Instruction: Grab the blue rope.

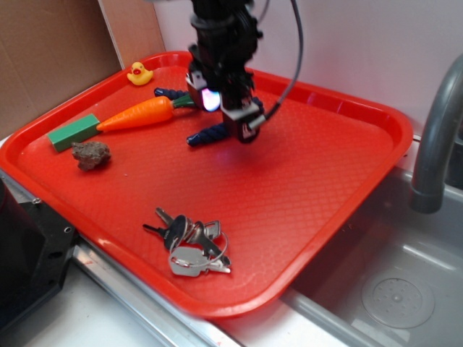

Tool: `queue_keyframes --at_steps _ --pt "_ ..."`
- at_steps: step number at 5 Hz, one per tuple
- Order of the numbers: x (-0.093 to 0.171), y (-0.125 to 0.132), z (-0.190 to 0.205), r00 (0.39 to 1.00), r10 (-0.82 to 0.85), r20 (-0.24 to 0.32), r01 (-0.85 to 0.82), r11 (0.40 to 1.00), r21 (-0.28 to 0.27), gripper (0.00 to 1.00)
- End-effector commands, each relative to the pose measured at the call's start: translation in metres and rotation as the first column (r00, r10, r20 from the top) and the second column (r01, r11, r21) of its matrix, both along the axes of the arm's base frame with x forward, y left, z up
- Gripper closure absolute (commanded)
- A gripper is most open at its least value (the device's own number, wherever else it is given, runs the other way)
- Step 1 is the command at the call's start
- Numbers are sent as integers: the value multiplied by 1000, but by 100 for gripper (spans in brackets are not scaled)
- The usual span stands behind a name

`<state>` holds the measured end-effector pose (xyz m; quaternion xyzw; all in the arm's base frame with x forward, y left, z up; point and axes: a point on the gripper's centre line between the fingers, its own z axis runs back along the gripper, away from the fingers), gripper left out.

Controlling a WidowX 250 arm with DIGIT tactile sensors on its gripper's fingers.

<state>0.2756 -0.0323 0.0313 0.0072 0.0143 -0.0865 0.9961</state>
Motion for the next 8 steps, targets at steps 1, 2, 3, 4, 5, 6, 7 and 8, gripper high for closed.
queue_keyframes --at_steps 1,2,3,4,5,6,7,8 --pt "-4 1 -23 1000 -10 -21 10 1000 -4 0" --pt "-31 -10 -21 999 -26 -29 27 999 21 100" --pt "-65 -20 -8 999 -3 38 2 1000 28 100" --pt "-52 2 15 999 9 47 -8 1000 -13 100" --pt "-79 6 39 998 42 46 -43 999 5 100" --pt "-85 17 66 992 77 99 -74 997 -28 58" --pt "-68 16 64 988 102 114 -99 995 -26 0" --pt "-48 5 42 987 129 96 -132 991 28 0"
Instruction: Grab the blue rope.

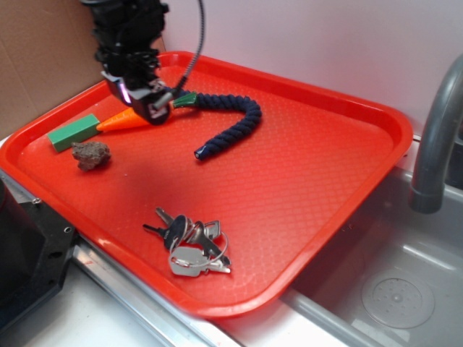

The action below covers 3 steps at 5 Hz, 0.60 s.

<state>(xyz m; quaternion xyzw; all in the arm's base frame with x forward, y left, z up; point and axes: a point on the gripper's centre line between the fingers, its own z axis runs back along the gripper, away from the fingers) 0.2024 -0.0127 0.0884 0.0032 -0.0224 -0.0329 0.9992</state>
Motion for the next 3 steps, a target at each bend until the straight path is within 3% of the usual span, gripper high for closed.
queue_keyframes --at_steps 1,2,3 --pt "75 -19 -42 1000 1 -2 -1 998 59 0" --pt "105 -22 -58 999 -29 -27 29 999 16 0" --pt "113 -21 -71 998 -37 -53 38 999 30 0"
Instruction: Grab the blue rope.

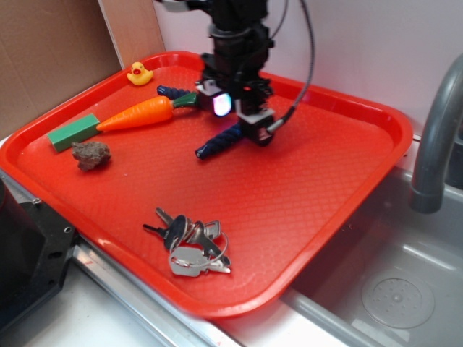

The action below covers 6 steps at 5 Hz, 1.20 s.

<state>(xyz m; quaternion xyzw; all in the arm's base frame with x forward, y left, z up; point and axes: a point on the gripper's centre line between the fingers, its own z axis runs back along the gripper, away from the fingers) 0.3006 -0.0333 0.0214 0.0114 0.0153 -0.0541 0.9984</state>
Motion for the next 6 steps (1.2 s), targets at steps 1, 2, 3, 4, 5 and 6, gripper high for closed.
queue_keyframes --at_steps 1,2,3,4,5,6 --pt "13 4 -7 1000 19 5 -19 999 43 100" --pt "-19 -4 -3 1000 26 16 -27 999 43 100" --pt "-28 -6 -2 999 31 20 -32 999 37 100" --pt "-29 -5 -7 999 38 11 -38 999 32 100" --pt "-32 -3 -1 999 39 11 -40 999 21 100" --pt "-59 8 48 988 116 100 -111 992 -55 100"
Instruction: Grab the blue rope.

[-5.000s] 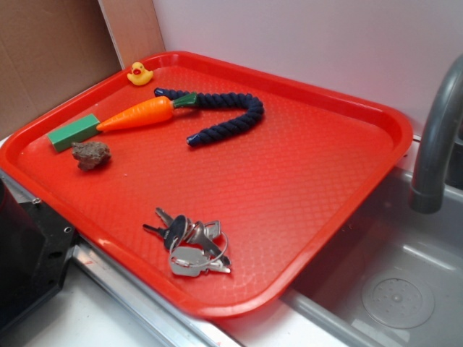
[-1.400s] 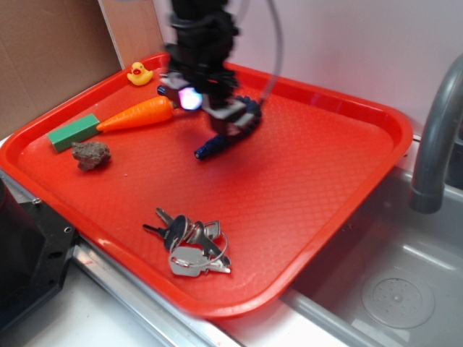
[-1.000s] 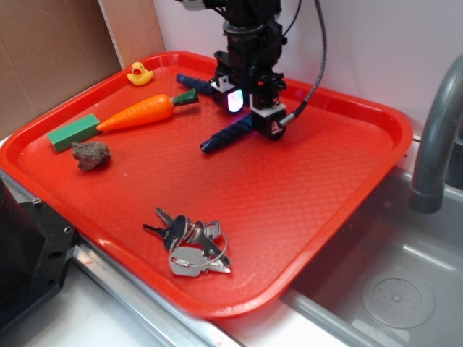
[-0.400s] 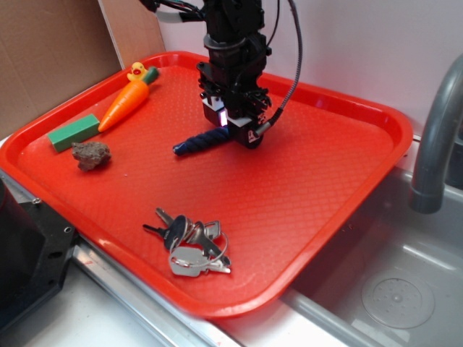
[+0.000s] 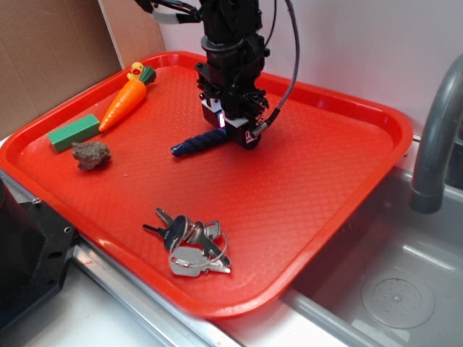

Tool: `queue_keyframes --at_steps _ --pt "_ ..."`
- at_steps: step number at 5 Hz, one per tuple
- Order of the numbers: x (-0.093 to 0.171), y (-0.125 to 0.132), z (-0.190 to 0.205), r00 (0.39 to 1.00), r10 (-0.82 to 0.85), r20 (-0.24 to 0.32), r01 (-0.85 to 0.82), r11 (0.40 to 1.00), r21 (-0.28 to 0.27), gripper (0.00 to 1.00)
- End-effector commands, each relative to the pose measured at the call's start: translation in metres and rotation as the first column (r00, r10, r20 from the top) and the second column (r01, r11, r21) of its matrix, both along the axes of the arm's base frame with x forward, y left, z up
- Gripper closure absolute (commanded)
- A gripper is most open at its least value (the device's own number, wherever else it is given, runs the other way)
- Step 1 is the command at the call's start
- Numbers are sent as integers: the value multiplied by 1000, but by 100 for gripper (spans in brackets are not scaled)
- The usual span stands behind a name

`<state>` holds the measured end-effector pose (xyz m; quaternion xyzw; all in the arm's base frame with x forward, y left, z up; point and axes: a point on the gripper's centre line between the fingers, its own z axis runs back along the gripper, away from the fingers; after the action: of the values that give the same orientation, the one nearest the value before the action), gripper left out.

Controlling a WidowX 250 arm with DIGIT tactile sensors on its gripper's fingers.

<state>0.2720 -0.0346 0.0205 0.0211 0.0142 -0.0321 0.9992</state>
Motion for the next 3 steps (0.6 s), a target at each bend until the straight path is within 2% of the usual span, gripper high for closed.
queue_keyframes --at_steps 1,2,3 --pt "-54 16 96 964 176 199 -171 984 -43 100" --pt "-69 24 146 944 244 221 -238 970 -54 100" --pt "-71 19 196 941 289 174 -293 956 -1 100"
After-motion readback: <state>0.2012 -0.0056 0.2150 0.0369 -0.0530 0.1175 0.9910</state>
